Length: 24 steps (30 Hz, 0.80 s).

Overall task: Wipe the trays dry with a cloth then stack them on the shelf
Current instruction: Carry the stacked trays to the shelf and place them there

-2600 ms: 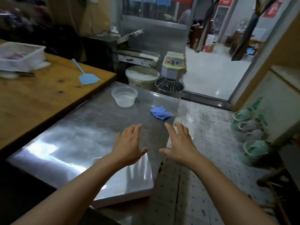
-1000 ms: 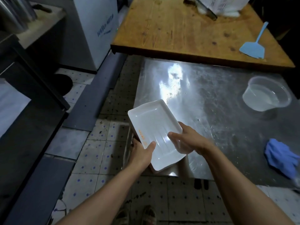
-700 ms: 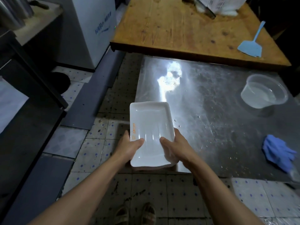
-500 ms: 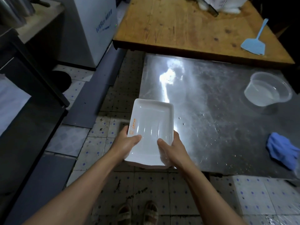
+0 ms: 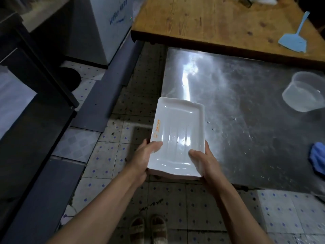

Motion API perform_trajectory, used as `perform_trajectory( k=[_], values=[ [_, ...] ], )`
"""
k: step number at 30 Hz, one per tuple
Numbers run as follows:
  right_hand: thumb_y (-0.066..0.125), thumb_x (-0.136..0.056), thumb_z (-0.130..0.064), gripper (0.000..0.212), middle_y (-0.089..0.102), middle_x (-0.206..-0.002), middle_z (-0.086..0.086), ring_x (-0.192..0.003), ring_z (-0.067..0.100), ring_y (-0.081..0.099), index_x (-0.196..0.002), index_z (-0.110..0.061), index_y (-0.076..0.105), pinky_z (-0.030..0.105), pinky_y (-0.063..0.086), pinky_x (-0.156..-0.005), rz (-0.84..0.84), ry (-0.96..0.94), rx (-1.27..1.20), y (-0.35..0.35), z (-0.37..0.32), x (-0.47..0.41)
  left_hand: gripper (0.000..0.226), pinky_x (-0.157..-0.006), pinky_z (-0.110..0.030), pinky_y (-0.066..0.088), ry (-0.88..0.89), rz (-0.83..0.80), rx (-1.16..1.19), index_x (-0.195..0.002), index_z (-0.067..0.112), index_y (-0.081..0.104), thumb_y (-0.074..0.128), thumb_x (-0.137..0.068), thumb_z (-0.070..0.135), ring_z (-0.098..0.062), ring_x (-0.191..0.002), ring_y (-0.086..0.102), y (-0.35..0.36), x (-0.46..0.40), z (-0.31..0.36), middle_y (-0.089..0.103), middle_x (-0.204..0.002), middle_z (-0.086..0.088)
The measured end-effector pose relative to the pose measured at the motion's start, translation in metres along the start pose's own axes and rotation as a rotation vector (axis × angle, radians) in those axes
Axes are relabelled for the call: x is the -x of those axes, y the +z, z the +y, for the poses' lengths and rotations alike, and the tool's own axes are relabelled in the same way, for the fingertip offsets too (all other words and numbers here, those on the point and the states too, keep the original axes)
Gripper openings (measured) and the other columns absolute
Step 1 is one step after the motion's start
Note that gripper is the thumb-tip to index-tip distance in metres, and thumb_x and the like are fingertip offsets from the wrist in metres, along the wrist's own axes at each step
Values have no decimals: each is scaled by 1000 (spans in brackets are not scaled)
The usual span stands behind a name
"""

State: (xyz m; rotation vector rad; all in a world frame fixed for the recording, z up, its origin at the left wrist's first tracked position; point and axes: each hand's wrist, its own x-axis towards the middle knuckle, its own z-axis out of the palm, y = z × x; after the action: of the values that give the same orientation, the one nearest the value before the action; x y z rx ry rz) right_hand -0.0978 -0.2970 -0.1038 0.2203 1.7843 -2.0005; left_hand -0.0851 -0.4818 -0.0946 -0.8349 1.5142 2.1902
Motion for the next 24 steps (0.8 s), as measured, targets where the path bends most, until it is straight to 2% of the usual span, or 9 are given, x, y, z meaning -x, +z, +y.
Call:
perform_trajectory(
  k=[3,6,8,11,14,17,20,22,24],
  values=[
    [53,-73,-13,62,71,-99,-10,-90,8,69,-132,-27,42,13,53,-66,-1,-9,2,2,-3,0,69,-88,-38,49,-14,18,28,-146,7,29,59,-85,16,-31,-110,58,1,2,3,57,-127,-16],
    [54,-77,-11,55,72,-91,-13,-83,6,69,-129,-27,43,14,53,-61,-1,-16,15,4,-12,2,63,-82,-36,49,2,14,45,-139,6,40,62,-80,16,-30,-103,61,3,10,12,63,-118,-14],
    [52,-83,-2,52,72,-90,-10,-82,6,70,-130,-24,43,15,53,-61,-1,-23,-4,7,-24,3,57,-80,-38,50,22,-3,53,-126,8,52,65,-71,18,-29,-95,63,6,20,24,67,-106,-12],
    [52,-81,-2,53,73,-91,-5,-82,14,71,-129,-24,45,21,54,-58,-22,-33,-35,16,-54,6,22,-67,-31,54,94,-27,39,-100,17,67,57,-80,14,-22,-80,67,8,37,50,73,-86,-5],
    [53,-70,-12,56,72,-95,0,-83,17,71,-124,-23,51,22,53,-58,-67,-95,-21,30,-94,11,25,-61,-28,55,180,-35,35,-81,19,75,51,-85,11,-18,-70,70,9,56,80,74,-79,-2],
    [52,-66,-13,57,73,-95,1,-81,15,71,-122,-21,53,20,52,-58,-119,-140,20,49,-135,15,22,-55,-26,55,249,-46,66,-87,15,70,49,-86,11,-17,-68,70,8,81,114,74,-80,-5],
    [53,-64,-17,59,71,-103,4,-90,22,69,-123,-23,52,28,52,-65,-170,-180,85,72,-173,17,23,-51,-25,54,302,-57,127,-92,14,68,46,-87,10,-19,-66,70,3,102,147,74,-80,-6],
    [54,-70,-14,53,70,-105,7,-94,29,67,-121,-24,53,34,53,-69,-199,-208,104,91,-193,16,24,-50,-26,55,330,-67,187,-94,11,67,44,-88,9,-21,-65,71,-4,112,169,74,-79,-9],
    [55,-75,-11,49,68,-107,8,-96,29,66,-122,-24,52,35,53,-69,-218,-228,119,111,-211,12,22,-51,-29,56,350,-56,219,-93,10,66,45,-88,9,-22,-64,71,-14,118,190,74,-79,-10]
  ],
)
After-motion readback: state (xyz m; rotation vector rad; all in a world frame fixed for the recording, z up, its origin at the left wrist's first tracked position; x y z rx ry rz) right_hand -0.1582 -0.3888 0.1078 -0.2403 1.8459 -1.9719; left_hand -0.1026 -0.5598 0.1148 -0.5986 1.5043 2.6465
